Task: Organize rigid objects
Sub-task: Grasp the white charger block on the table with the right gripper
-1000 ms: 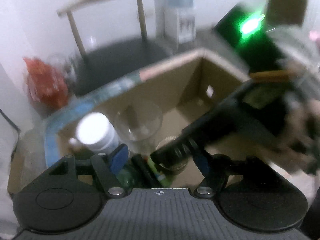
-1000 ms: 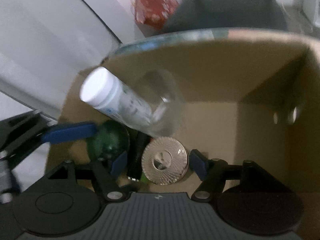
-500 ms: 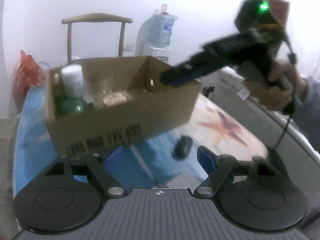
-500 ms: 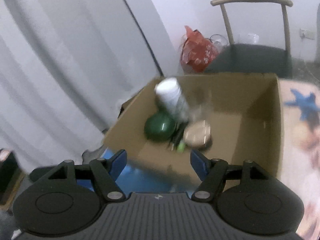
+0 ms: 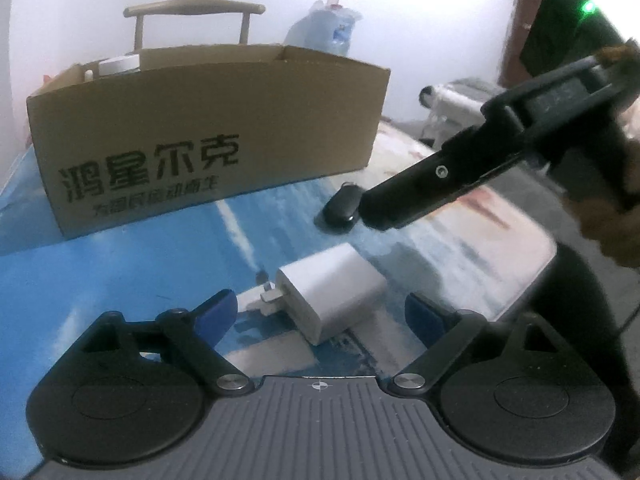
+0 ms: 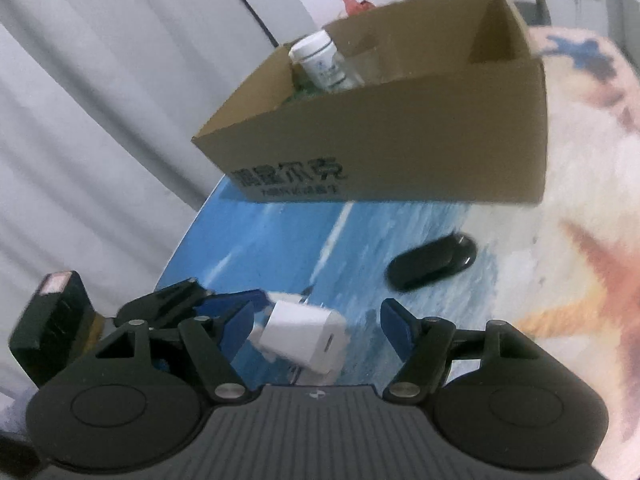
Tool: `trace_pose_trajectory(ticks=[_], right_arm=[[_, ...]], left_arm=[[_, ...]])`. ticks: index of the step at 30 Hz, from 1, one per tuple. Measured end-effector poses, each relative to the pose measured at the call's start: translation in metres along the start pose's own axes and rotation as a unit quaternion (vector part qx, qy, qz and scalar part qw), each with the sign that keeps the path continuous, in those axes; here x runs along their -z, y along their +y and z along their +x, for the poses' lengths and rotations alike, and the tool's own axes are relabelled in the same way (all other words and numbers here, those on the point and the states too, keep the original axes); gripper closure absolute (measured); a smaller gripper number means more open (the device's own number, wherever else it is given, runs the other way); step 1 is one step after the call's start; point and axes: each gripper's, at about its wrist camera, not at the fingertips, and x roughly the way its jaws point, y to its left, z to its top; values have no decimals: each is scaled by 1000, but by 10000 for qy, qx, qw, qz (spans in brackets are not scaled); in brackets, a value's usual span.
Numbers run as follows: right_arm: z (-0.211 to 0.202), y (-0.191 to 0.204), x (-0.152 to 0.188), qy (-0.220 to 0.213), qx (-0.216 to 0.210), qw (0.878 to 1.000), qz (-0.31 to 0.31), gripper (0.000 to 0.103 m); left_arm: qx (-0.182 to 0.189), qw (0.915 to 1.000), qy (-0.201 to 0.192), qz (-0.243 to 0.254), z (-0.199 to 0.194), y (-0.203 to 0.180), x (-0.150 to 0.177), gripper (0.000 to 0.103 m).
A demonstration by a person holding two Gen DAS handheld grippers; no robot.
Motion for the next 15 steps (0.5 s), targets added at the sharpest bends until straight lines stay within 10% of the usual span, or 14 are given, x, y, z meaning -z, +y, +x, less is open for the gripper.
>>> trace_pose_trajectory(ticks=[15], right_arm=[[34,10,24,288,-28,9996,-68,30]], left_arm=[[-360,9978,-142,547,6,-16,15,11]])
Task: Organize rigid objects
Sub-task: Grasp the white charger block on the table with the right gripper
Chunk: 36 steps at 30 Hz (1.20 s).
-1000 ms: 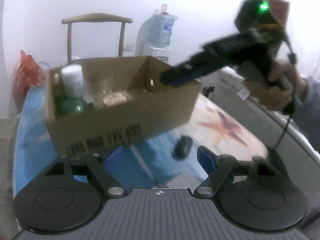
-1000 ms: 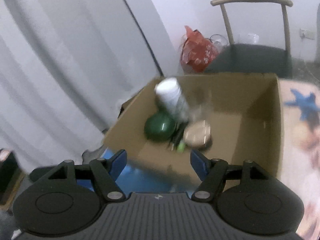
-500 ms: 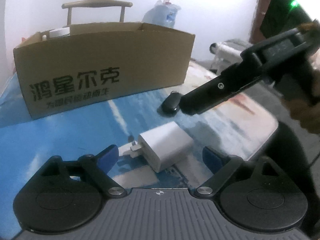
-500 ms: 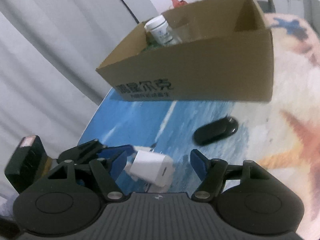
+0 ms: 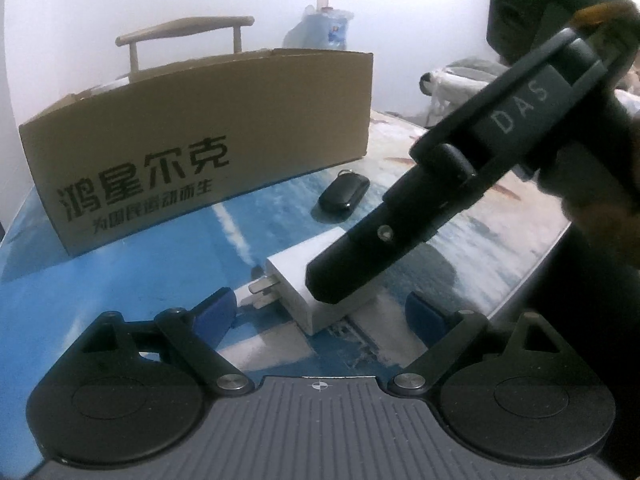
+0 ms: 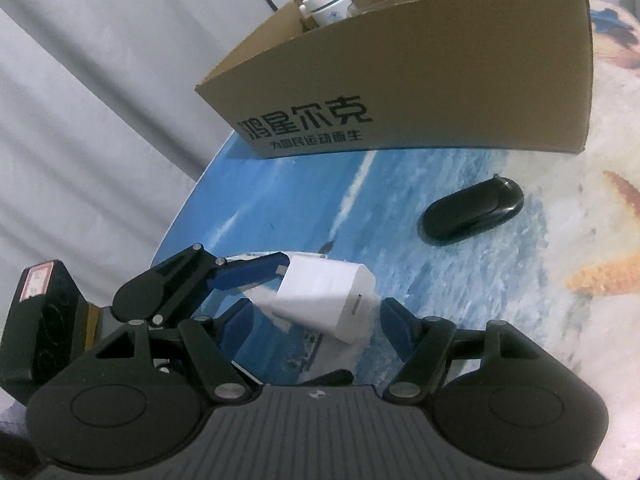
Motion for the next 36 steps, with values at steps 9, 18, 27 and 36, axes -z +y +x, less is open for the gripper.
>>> trace_pose_trajectory(ticks=[9,18,27,36], right_arm=[[7,0,-2,-72,-112,9999,5,30],[6,6,5,-247,69,9995,-173,39],[4,22,19,-647,351,9968,-313,45],[-27,46,24,-1105,262,9924,-467,45]], left_arm=[[24,10000,-86,0,2,0,-1,23],[-95,9996,-250,-76,0,-3,2,34],[-443,9980,-402,216,-9,-14,6,34],[-522,9953,-788,207,-48,-20,-12,34]])
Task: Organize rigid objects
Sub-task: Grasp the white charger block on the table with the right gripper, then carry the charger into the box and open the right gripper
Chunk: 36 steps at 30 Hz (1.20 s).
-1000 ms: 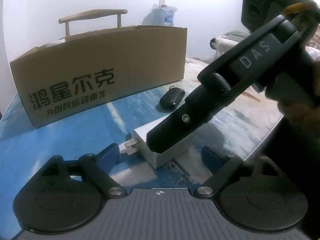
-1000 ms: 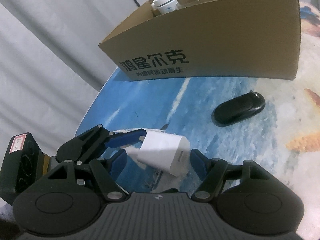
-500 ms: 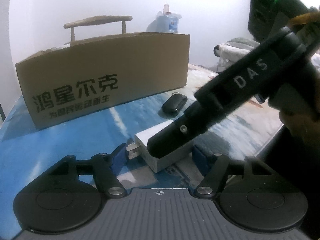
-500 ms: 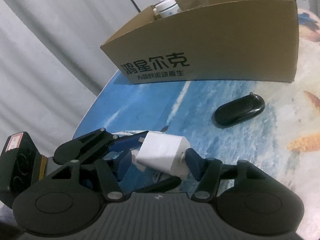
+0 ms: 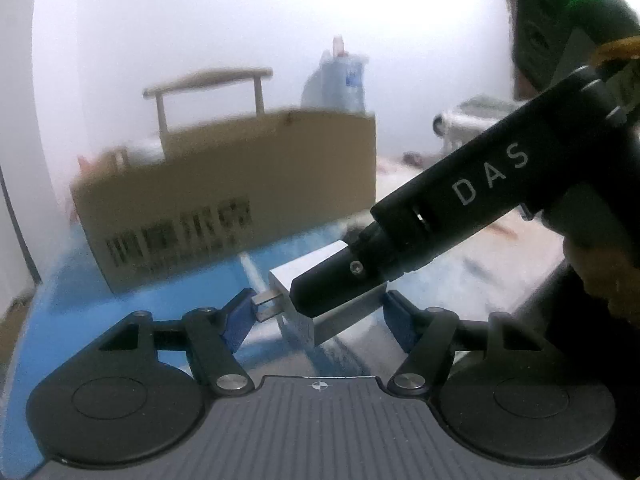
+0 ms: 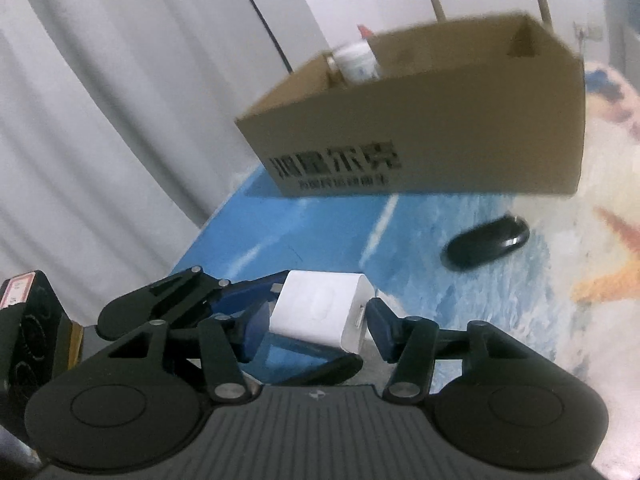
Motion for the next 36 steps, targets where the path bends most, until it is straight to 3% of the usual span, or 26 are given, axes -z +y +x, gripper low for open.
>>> trace_pose_trajectory(ticks=[9,13,17,19,21,24,30,36], right_arm=[[-39,9,-64,-608,-456,9969,-186,45],[-35,5,-108,-659,-300,9964,-445,45],[-16,-11,-160,-497,-63,9980,-387,45],[-3,-31,-188,-399,-33,9992,1,46],[15,-58,-214,-217,-47,9987,465,46],[45,-96,-234,-21,24,9953,964,47],[86,-148,-230,252,165,9846,1723,48],[117,-157,-237,530,730,9815,1687,48]], left_arm=[[43,9979,-551,325,-14,30,-76,34],[239,9974,-555,380,8,53,-113,34],[744,9955,-488,317,47,84,-157,35],[926,9935,-336,565,75,91,-179,46],[958,9929,-107,700,103,94,-196,47],[1143,9913,399,523,148,103,-205,49],[1361,9841,1031,493,212,115,-193,48],[1220,9781,1416,921,250,110,-192,44]])
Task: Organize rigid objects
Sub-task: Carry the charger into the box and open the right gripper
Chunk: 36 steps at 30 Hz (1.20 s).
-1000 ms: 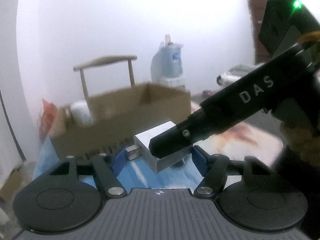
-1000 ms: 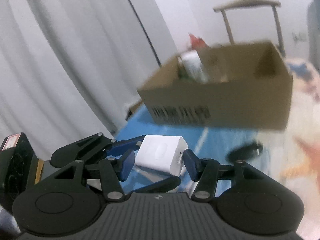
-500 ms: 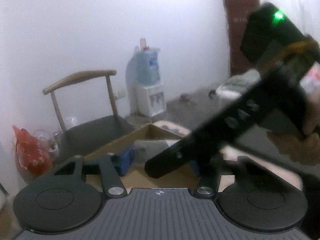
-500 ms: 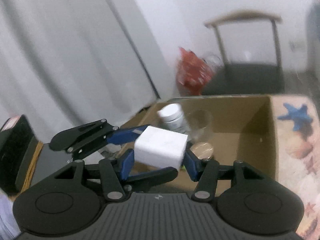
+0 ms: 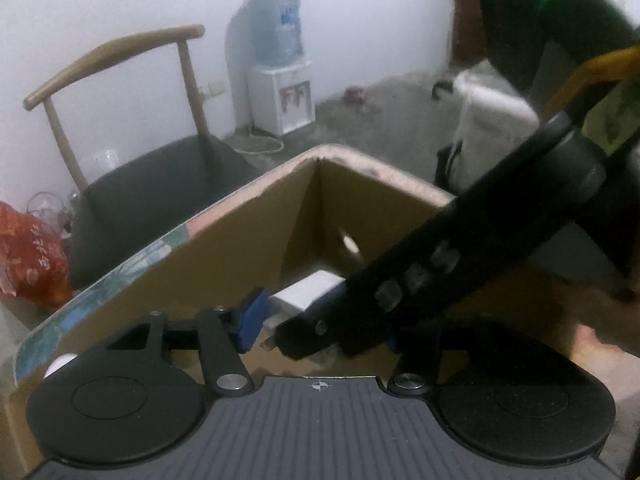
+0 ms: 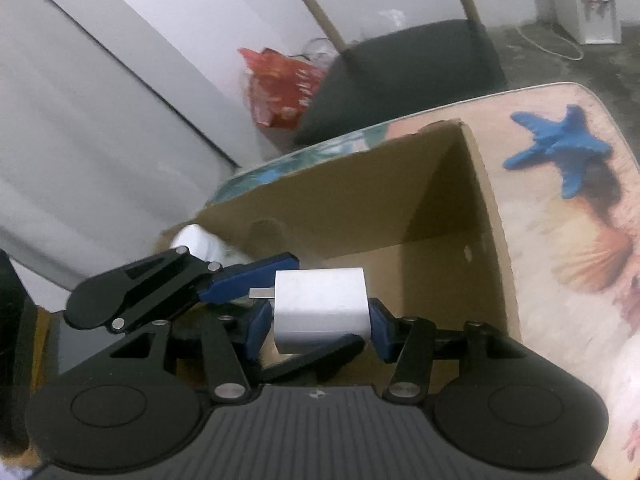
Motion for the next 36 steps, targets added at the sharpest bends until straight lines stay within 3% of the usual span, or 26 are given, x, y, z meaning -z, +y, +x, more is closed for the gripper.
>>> trace_pose_trajectory(ticks=[7,13,17,21,26,29,36], right_arm=[[28,-3,-20,361,272,9988,203,50],[45,-7,-26,524,446,9970,344,50],[55,-6,-26,576,577,9959,395,50],[64,-10,-24,625,508,9960,382,40],[67,-14,-17,505,441,9973,309,43],[67,-12,-16,307,404,9985,203,50],[72,-4,-17,262,479,9985,-86,49]], left_arm=[[-217,9970,702,240,28,14,-11,43],[-238,9936,1024,406,42,21,-7,44],[-388,9908,1097,688,42,16,-6,44],[-609,9870,1160,926,36,12,-10,44],[-715,9839,1175,1140,23,7,-12,44],[-787,9818,1145,1291,11,3,-10,44],[-851,9817,1117,1286,-8,2,-8,44]])
